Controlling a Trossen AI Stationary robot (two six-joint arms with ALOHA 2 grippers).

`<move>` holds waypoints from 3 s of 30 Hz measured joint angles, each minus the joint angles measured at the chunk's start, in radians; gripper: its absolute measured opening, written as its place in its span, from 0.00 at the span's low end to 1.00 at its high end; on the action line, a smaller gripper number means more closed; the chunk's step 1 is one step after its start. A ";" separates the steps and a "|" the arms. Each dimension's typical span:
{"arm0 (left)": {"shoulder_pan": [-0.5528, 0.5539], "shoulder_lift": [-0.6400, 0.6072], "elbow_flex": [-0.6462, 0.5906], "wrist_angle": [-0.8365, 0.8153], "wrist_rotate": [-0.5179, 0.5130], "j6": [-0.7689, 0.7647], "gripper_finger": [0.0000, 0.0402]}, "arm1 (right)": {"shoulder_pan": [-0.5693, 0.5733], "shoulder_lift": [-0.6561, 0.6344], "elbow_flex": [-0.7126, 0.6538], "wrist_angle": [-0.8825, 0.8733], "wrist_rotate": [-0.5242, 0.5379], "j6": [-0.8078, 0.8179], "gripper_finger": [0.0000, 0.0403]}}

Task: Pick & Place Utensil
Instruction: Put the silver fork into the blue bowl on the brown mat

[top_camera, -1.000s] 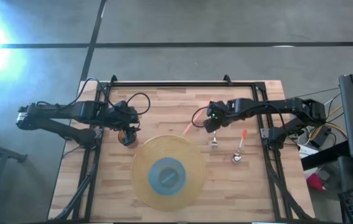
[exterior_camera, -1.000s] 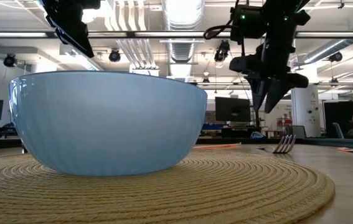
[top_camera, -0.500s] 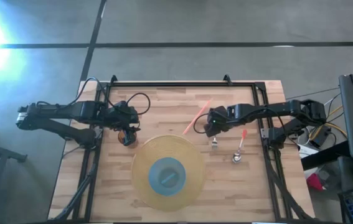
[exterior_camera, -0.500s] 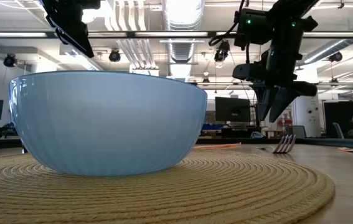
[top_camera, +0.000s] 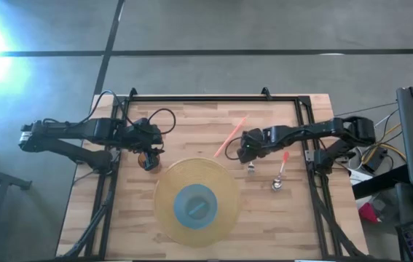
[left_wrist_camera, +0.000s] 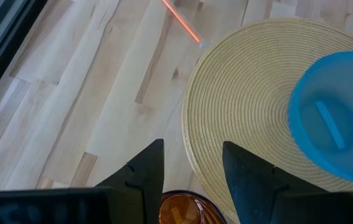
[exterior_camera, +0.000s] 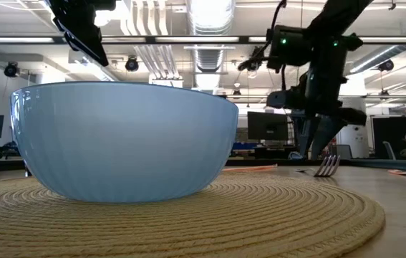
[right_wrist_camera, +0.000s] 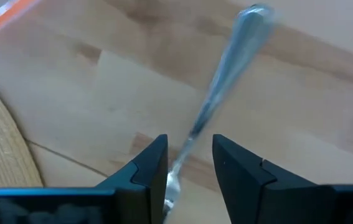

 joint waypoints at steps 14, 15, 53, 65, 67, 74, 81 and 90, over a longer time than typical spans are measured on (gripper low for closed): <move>0.000 0.000 0.000 0.004 0.000 0.023 0.38 | 0.002 0.197 0.138 -0.146 -0.034 -0.086 0.33; 0.000 0.000 0.000 0.004 0.000 0.023 0.38 | 0.002 0.195 0.140 -0.144 -0.032 -0.085 0.33; 0.000 0.000 0.000 0.006 0.000 0.017 0.38 | 0.001 0.180 0.051 -0.068 0.005 -0.090 0.23; 0.000 0.000 0.000 0.026 0.000 -0.003 0.38 | 0.002 0.175 0.048 -0.069 0.026 -0.189 0.04; 0.000 0.000 0.000 0.052 0.000 -0.004 0.38 | 0.005 0.166 0.046 -0.066 0.025 -0.202 0.04; 0.000 0.001 0.000 0.133 0.000 -0.014 0.38 | 0.052 0.084 0.044 -0.062 0.028 -0.213 0.04; 0.000 0.001 -0.001 0.215 0.000 -0.057 0.38 | 0.158 -0.017 0.045 -0.013 0.103 -0.199 0.03; -0.005 0.006 -0.082 0.376 0.001 -0.092 0.38 | 0.284 -0.089 0.046 0.160 0.233 -0.225 0.03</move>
